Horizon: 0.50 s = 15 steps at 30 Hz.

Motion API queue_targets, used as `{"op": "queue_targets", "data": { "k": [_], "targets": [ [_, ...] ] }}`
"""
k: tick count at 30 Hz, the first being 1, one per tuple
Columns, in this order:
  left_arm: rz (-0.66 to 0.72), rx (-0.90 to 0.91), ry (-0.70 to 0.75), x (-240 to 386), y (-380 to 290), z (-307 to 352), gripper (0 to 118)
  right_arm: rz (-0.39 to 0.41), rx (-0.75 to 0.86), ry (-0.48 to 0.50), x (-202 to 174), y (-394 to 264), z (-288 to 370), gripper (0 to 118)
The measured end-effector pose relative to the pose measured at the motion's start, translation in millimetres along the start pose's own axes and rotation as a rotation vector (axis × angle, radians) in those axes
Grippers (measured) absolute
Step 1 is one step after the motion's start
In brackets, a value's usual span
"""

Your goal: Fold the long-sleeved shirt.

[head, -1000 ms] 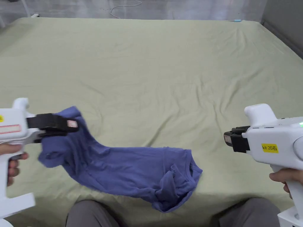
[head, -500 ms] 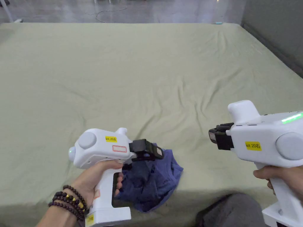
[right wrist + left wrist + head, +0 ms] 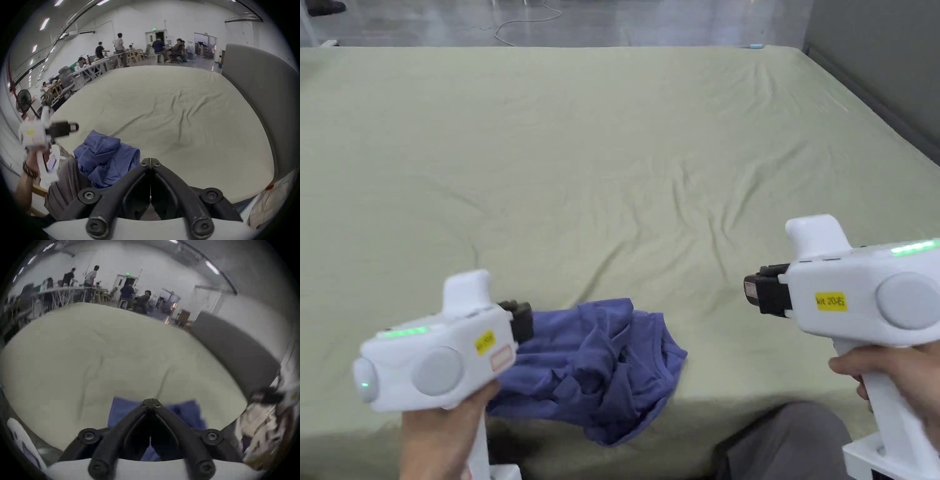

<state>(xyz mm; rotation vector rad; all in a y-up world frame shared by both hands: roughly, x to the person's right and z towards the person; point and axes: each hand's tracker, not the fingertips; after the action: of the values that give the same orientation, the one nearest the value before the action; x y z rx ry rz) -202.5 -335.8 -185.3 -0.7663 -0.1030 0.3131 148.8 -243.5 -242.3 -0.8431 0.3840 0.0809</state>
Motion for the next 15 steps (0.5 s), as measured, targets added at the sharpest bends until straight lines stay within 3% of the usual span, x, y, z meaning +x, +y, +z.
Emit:
{"op": "queue_targets", "data": {
  "k": [4,7,11,15],
  "targets": [
    [0.022,0.003,-0.1,25,-26,-37,0,-0.031,0.021,-0.108,-12,3,-10,0],
    [-0.081,0.033,-0.17,70,-38,-46,0,0.012,0.042,-0.099,-20,-3,-12,0],
    [-0.243,0.046,-0.153,120,-55,-66,0,-0.014,0.03,-0.078,-18,-14,-14,0],
    [-0.233,-0.056,-0.133,132,-66,-99,0,-0.066,0.013,-0.067,-9,-29,-17,0]
  ]
}}
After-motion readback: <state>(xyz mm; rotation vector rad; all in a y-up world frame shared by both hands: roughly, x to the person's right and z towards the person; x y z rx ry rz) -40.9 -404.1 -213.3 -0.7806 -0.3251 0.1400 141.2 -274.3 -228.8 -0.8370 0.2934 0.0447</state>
